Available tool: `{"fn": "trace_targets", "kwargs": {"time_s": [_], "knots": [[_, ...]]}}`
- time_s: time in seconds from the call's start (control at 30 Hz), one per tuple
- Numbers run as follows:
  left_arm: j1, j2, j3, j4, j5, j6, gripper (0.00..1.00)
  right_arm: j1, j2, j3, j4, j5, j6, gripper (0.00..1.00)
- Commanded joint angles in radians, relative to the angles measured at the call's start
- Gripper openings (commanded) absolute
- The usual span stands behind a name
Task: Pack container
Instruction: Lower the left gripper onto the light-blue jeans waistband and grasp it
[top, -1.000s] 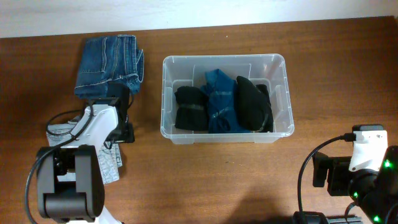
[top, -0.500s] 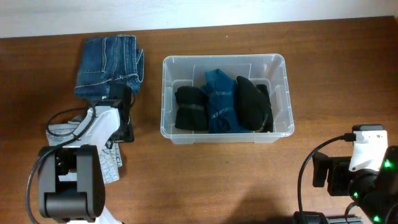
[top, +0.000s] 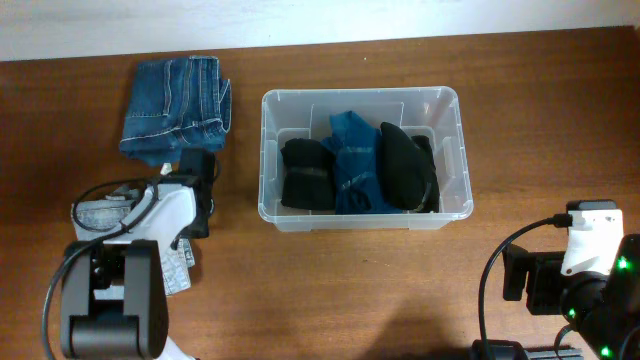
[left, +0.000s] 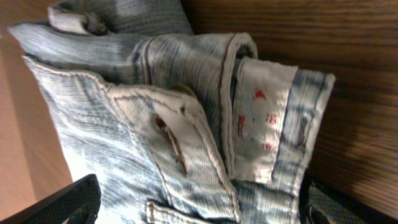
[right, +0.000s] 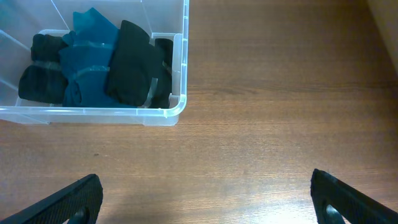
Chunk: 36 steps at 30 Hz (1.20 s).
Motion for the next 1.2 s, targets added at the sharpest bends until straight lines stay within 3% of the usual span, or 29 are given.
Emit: {"fn": "trace_targets", "kwargs": {"time_s": [0.0, 0.13, 0.3, 0.37, 0.63, 0.93, 1.03, 1.17], "knots": [[0.008, 0.031, -0.100, 0.052, -0.006, 0.063, 0.99, 0.008, -0.006, 0.010, 0.003, 0.012, 0.002, 0.98], [0.008, 0.031, -0.121, 0.084, -0.011, 0.062, 0.99, 0.008, -0.006, 0.010, 0.003, 0.013, 0.002, 0.98], [0.008, 0.031, -0.121, 0.087, -0.235, 0.024, 0.99, 0.008, -0.006, 0.010, 0.003, 0.012, 0.002, 0.98], [0.008, 0.031, -0.121, 0.087, -0.247, 0.024, 0.99, 0.008, -0.006, 0.010, 0.003, 0.012, 0.002, 0.98], [0.008, 0.031, -0.121, 0.092, 0.082, 0.024, 0.99, 0.008, -0.006, 0.010, 0.003, 0.012, 0.002, 0.98], [0.008, 0.031, -0.121, 0.134, 0.229, 0.024, 0.99, 0.008, -0.006, 0.010, 0.003, 0.012, 0.002, 0.98], [0.008, 0.031, -0.121, 0.136, 0.240, 0.024, 0.80, 0.008, -0.006, 0.010, 0.003, 0.012, 0.002, 0.98], [0.008, 0.031, -0.121, 0.138, 0.243, 0.024, 0.76, 0.008, -0.006, 0.010, 0.003, 0.012, 0.002, 0.98]]}}
